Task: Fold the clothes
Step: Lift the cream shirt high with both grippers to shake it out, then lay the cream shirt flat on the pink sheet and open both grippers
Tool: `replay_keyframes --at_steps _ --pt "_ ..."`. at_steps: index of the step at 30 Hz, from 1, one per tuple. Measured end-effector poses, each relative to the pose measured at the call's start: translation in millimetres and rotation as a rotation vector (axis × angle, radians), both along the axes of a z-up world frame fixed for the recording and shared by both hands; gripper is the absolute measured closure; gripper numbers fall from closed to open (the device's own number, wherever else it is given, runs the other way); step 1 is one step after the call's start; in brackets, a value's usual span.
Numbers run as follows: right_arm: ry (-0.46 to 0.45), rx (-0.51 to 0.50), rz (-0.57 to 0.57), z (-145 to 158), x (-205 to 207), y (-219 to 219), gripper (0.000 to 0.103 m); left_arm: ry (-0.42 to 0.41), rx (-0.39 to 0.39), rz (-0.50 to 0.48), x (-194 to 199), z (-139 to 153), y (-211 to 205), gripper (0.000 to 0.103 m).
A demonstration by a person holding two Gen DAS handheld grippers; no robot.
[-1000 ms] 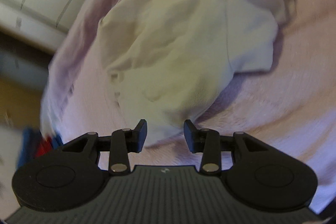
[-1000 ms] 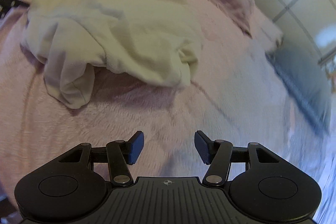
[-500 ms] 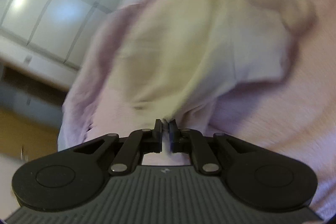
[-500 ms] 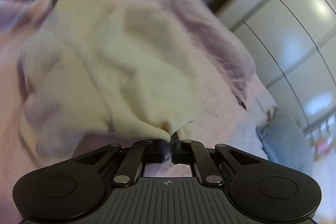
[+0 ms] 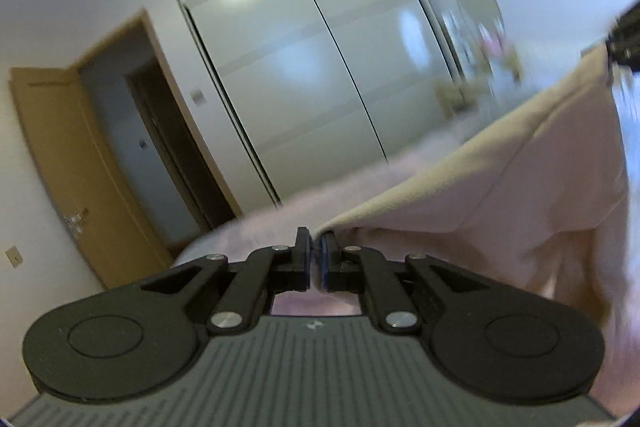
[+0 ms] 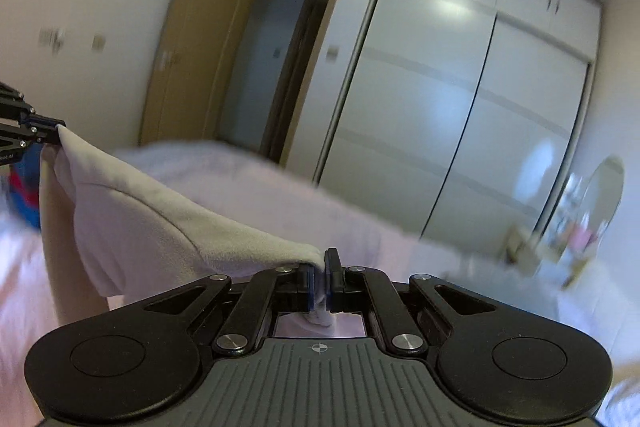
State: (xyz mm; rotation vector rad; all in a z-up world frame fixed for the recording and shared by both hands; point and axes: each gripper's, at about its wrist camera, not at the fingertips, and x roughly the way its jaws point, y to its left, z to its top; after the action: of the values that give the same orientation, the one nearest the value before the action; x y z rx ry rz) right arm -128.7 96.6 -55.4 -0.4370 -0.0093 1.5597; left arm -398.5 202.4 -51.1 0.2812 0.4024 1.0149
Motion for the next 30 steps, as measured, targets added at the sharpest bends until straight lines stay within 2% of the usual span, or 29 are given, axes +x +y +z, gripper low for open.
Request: replay_keyframes --at_steps 5,11,15,18,20,23,24,25,26,27,30 --pt "-0.028 0.136 0.034 64 -19 -49 0.1 -0.07 0.086 -0.036 -35 57 -44 0.098" --pt "-0.069 0.203 0.06 109 -36 -99 0.1 -0.109 0.127 -0.092 -61 107 -76 0.098" --pt "-0.081 0.264 0.058 142 -40 -110 0.1 -0.158 0.171 -0.129 -62 145 -72 0.098" --pt "-0.08 0.283 0.048 164 -37 -96 0.1 -0.206 0.156 -0.145 -55 166 -49 0.098" --pt "-0.087 0.259 0.032 170 -36 -71 0.1 -0.218 0.088 -0.143 -43 167 -15 0.097" --pt "-0.064 0.077 -0.008 150 -21 11 0.1 -0.194 -0.136 -0.097 -7 144 62 0.092" --pt "-0.019 -0.032 -0.03 133 -14 44 0.096 -0.17 -0.235 -0.054 7 126 92 0.083" --pt "0.042 -0.138 -0.065 112 -4 77 0.071 -0.146 -0.333 -0.01 21 107 123 0.077" --pt "0.102 -0.23 -0.114 90 7 103 0.062 -0.118 -0.397 0.033 30 89 143 0.078" --pt "0.159 -0.317 -0.16 68 17 126 0.056 -0.087 -0.433 0.077 35 71 156 0.079" --pt "0.275 -0.432 -0.222 26 31 141 0.056 -0.006 -0.535 0.19 46 19 187 0.078"
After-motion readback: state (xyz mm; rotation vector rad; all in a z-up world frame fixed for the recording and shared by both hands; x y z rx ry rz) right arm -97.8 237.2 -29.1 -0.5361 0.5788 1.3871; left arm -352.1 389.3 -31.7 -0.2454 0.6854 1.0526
